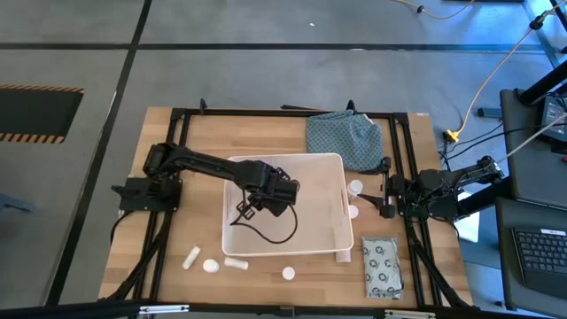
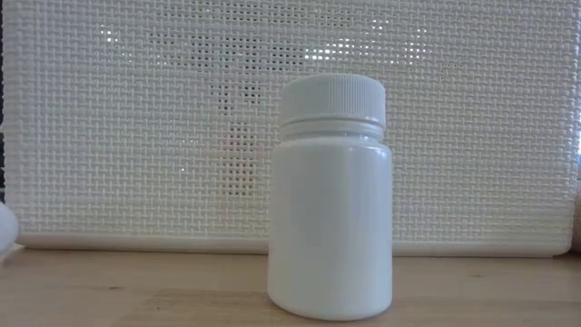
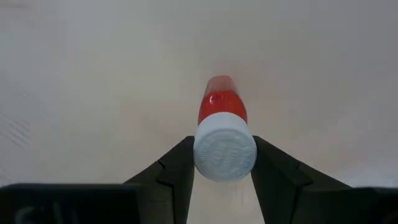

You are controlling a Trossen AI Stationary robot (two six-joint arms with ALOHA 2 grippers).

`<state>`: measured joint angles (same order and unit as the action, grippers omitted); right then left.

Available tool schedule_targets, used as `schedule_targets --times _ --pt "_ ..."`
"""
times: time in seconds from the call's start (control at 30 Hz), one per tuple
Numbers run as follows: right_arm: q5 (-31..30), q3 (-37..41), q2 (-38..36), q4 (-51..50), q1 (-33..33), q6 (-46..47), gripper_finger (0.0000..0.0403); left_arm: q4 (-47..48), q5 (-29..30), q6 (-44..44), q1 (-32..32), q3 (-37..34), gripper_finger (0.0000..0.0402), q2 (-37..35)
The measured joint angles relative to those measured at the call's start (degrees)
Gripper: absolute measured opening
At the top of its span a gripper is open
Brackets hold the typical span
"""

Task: Pick & place medical supplies in basket/bin
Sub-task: Put the red medicine bottle into the white bin

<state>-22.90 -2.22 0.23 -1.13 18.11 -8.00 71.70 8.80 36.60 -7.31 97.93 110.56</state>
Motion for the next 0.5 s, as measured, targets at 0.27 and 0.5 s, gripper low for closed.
schedule_targets --times 0.27,0.5 --pt "0.0 0.0 0.0 0.0 0.0 0.0 0.0338 -0.8 -5.1 0.9 1.4 0.0 0.0134 0.2" --pt "0.0 0.0 0.0 0.0 0.0 0.0 0.0338 -3.4 -5.5 2.4 2.1 0.0 0.0134 0.2"
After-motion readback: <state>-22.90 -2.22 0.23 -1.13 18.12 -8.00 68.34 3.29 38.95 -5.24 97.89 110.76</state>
